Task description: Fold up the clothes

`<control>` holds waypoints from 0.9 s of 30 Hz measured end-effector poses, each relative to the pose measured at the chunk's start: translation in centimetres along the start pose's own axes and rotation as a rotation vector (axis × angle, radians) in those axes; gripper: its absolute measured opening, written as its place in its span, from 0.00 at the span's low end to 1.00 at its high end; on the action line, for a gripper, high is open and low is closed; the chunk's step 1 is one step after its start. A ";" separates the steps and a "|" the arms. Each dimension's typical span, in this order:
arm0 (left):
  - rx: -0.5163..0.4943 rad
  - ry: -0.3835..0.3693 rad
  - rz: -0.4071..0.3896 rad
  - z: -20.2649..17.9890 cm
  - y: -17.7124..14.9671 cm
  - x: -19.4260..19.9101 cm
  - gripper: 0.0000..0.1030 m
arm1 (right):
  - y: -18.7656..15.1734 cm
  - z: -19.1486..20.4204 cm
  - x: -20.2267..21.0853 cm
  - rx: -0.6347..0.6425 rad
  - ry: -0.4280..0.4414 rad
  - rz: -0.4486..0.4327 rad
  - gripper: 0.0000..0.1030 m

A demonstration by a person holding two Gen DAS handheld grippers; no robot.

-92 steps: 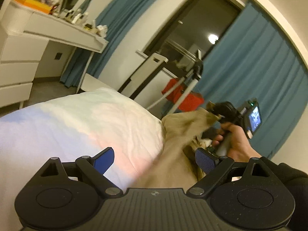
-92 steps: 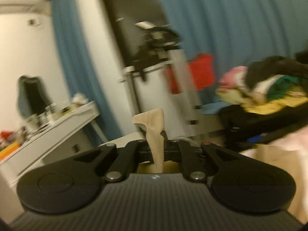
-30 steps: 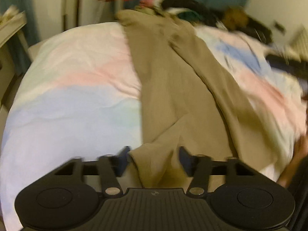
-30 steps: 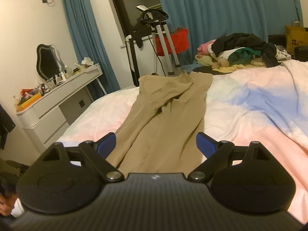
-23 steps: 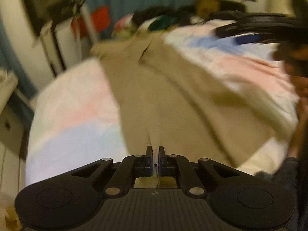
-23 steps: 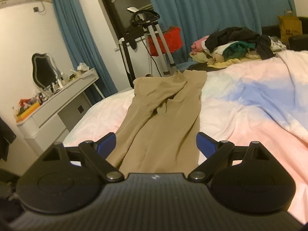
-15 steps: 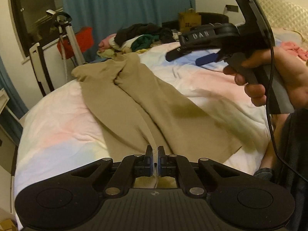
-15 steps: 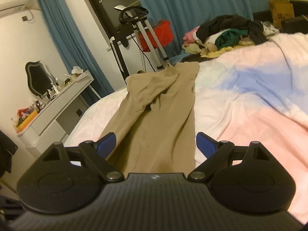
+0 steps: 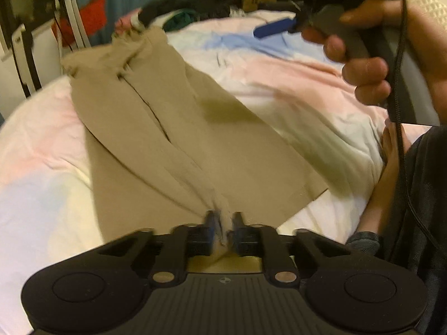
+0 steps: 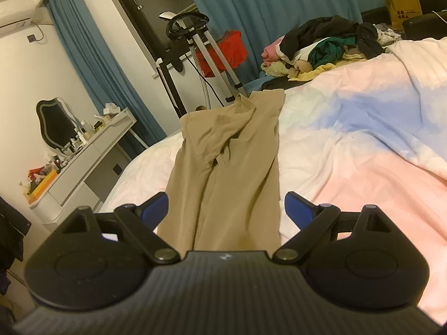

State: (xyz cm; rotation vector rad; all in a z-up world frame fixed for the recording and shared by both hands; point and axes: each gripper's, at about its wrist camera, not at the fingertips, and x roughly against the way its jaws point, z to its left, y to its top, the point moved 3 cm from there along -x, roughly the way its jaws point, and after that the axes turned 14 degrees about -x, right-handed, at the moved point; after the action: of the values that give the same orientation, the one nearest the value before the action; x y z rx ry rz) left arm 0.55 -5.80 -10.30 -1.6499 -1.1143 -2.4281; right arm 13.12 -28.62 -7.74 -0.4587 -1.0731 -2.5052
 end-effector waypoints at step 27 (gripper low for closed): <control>0.414 0.270 -0.326 11.4 0.6 -0.7 0.57 | 5.5 4.2 -19.0 0.071 -0.048 0.035 0.62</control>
State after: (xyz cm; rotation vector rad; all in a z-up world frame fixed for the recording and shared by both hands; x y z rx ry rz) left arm 10.29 -0.23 -8.31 -1.0556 -1.7918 -2.2720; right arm 32.92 -25.03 -9.85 -0.5148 -1.1575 -2.4286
